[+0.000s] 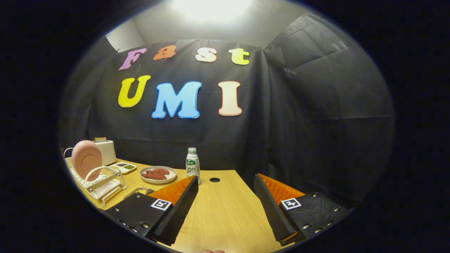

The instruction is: Take the plate from the dish rack, then take the spoon from the basket and place it into the plate.

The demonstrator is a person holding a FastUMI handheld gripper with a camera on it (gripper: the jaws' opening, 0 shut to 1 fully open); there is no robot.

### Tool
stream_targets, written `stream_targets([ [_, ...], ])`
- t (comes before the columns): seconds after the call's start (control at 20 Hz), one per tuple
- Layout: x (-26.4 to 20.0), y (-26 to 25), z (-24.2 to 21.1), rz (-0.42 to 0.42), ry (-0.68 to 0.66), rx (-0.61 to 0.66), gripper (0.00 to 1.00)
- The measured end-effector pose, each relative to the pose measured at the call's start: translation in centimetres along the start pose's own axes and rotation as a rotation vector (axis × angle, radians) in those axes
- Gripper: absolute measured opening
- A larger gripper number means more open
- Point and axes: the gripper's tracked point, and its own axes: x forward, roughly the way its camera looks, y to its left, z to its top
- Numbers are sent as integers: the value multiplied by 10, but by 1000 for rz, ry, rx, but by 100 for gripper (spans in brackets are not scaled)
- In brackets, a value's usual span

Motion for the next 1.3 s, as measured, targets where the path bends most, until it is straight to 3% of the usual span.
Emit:
stream_targets([
  [0.25,-65,59,55,120,3,-1,97],
  [0.65,-101,205,99,322,-5,44,97],
  [0.9,-81,296,103,314,63,69,97],
  [1.3,-27,398,52,254,237,136,98],
])
